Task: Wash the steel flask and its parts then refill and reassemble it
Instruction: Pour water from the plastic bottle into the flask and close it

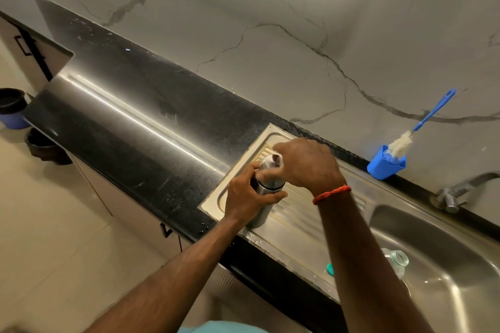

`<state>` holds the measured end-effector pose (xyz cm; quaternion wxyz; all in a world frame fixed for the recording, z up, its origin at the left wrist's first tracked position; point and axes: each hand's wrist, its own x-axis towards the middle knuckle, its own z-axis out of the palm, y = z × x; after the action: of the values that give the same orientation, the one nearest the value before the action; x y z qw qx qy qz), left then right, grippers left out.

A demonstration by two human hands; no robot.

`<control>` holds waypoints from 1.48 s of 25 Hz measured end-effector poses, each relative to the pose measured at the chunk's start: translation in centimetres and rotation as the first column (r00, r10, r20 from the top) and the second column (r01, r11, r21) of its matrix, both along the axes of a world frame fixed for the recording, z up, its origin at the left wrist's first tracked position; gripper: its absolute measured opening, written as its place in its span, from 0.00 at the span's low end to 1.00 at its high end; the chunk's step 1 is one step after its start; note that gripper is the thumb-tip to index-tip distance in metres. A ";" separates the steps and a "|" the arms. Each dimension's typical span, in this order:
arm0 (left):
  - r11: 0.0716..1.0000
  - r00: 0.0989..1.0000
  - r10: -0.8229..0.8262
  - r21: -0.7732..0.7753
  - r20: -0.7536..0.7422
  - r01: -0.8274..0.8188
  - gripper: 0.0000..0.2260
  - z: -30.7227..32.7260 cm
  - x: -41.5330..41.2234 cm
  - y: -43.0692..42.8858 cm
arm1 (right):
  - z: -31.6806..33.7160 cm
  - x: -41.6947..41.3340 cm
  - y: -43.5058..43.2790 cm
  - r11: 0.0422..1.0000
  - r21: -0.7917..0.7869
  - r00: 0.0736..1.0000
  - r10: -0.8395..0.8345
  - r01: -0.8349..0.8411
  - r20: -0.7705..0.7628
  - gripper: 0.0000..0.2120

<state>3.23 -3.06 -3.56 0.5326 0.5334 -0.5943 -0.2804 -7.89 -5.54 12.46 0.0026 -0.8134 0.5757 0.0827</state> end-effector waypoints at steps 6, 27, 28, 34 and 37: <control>1.000 1.000 -0.002 0.003 0.005 0.002 0.32 -0.1 0.1 -0.1 | 0.3 1.2 -0.3 0.995 0.092 0.988 0.025 -0.040 0.155 0.24; 1.000 0.997 0.027 -0.014 0.070 -0.026 0.29 0.5 -0.1 -0.1 | -1.4 1.4 -0.4 0.996 -0.049 0.994 -0.072 0.069 -0.076 0.30; 1.000 0.998 0.023 -0.005 0.054 -0.023 0.28 0.5 0.0 0.0 | -1.2 1.5 -0.3 0.996 -0.066 0.986 -0.062 0.053 -0.154 0.30; 1.000 0.999 -0.018 -0.012 0.029 0.018 0.33 0.9 0.6 0.2 | 0.2 0.9 -0.9 0.964 0.187 0.972 0.159 -0.191 0.173 0.22; 0.999 0.999 -0.030 -0.013 0.041 0.030 0.30 0.7 0.3 0.4 | -1.0 1.0 -0.4 0.999 -0.040 0.997 -0.022 0.025 0.070 0.26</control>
<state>3.57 -2.68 -2.87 0.5199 0.5262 -0.6149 -0.2734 -6.88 -5.92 11.45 0.0072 -0.8090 0.5863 0.0426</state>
